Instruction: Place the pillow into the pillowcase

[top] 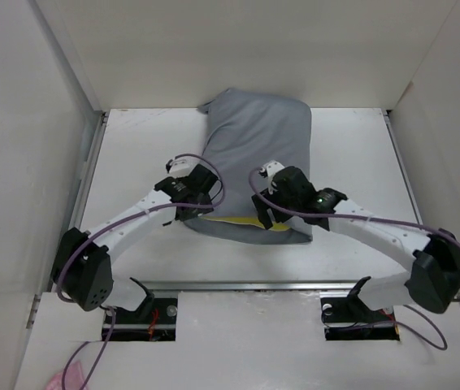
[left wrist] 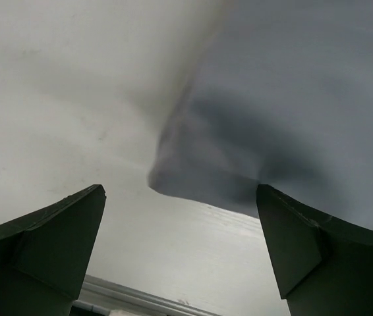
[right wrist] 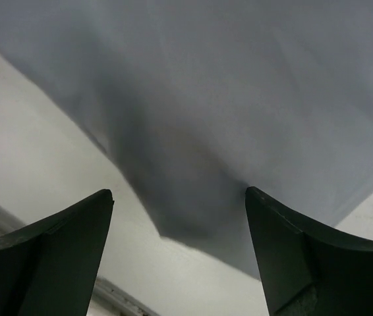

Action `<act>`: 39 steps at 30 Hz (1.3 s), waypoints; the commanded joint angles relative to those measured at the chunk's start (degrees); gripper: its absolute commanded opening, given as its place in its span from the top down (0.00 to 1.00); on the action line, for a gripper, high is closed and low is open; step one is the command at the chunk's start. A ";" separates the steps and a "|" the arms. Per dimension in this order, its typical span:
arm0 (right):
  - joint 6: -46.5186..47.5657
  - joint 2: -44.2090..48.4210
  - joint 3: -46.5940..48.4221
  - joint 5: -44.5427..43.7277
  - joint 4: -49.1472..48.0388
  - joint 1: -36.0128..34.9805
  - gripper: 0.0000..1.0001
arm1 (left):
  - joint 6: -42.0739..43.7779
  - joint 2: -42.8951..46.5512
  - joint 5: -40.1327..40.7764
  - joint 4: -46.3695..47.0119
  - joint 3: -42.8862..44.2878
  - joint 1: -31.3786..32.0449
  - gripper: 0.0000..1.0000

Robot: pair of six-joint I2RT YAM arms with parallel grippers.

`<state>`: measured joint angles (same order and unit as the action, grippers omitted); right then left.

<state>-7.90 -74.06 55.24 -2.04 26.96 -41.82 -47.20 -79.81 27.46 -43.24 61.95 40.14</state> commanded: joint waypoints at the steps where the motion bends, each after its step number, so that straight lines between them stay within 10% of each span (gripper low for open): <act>1: 1.84 -4.23 3.99 -10.69 -4.54 -1.24 0.13 | -2.29 3.25 -1.44 2.27 -4.02 -3.57 0.00; 5: -3.16 -11.61 5.75 -21.84 -4.29 -1.24 0.28 | 2.80 3.79 -8.37 11.41 -9.56 -7.62 0.00; 11: -8.17 -14.18 10.58 -32.05 -3.14 -1.24 0.83 | 7.11 -0.69 -14.28 20.38 -10.36 -5.08 0.11; 16: -10.19 -16.10 14.27 -34.78 -2.80 1.47 0.99 | 10.54 -5.00 -22.25 27.59 -7.82 -3.23 0.79; 19: -12.21 -17.16 16.56 -34.17 0.80 8.05 0.99 | 13.44 -6.94 -24.64 29.79 -3.60 0.37 1.00; 26: -13.54 -5.96 11.74 -26.97 2.13 14.76 0.12 | 18.64 -7.64 -24.65 30.68 0.97 6.27 1.00; 39: -8.44 10.00 -9.97 0.37 -4.45 5.52 0.09 | 22.77 -2.28 -27.64 25.05 5.81 8.99 1.00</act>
<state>-16.58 -63.29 47.81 -6.92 26.09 -34.83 -25.96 -85.36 0.23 -18.09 64.47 48.80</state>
